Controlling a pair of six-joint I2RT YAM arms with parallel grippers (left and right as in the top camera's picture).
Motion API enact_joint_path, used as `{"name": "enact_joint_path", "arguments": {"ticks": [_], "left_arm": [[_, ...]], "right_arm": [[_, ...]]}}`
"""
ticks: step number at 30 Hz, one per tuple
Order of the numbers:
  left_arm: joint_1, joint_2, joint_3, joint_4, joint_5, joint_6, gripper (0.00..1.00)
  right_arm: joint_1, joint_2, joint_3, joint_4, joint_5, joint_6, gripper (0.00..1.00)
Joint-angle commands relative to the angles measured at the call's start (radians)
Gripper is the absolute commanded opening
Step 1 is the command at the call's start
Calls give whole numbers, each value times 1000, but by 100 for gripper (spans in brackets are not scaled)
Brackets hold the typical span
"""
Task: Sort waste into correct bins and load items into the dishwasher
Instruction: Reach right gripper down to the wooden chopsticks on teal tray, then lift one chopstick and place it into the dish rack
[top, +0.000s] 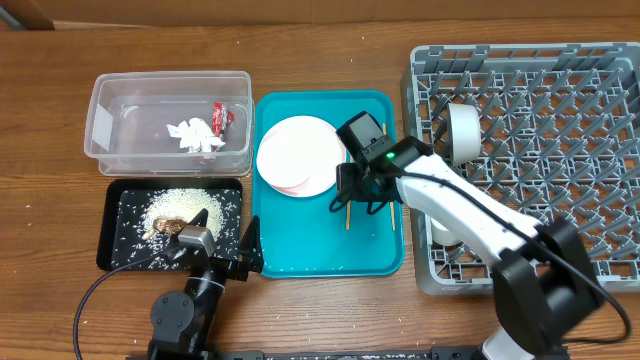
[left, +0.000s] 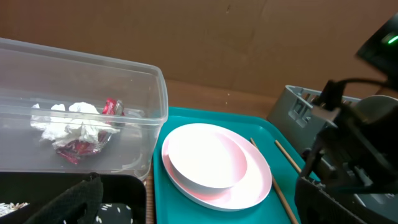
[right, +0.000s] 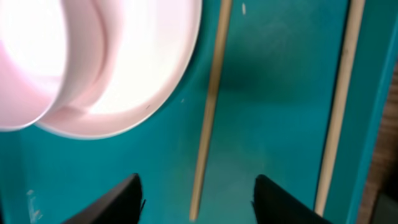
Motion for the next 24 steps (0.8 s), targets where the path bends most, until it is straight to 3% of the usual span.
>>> {"name": "enact_joint_path", "arguments": {"ticks": [1, 10, 11, 13, 17, 24], "left_arm": [[5, -12, -4, -1, 14, -3, 100], [5, -12, -4, -1, 14, -3, 100], [5, -12, -4, -1, 14, -3, 100], [5, -12, -4, -1, 14, -3, 100], [5, -12, -4, -1, 14, -3, 100], [5, -12, -4, -1, 14, -3, 100]], "right_arm": [[-6, 53, 21, 13, 5, 45, 51], [-1, 182, 21, 26, -15, 68, 44], [0, 189, 21, 25, -19, 68, 41], [0, 194, 20, 16, -18, 68, 24], [-4, 175, 39, -20, -13, 68, 6], [-35, -5, 99, -97, 67, 67, 4]]}}
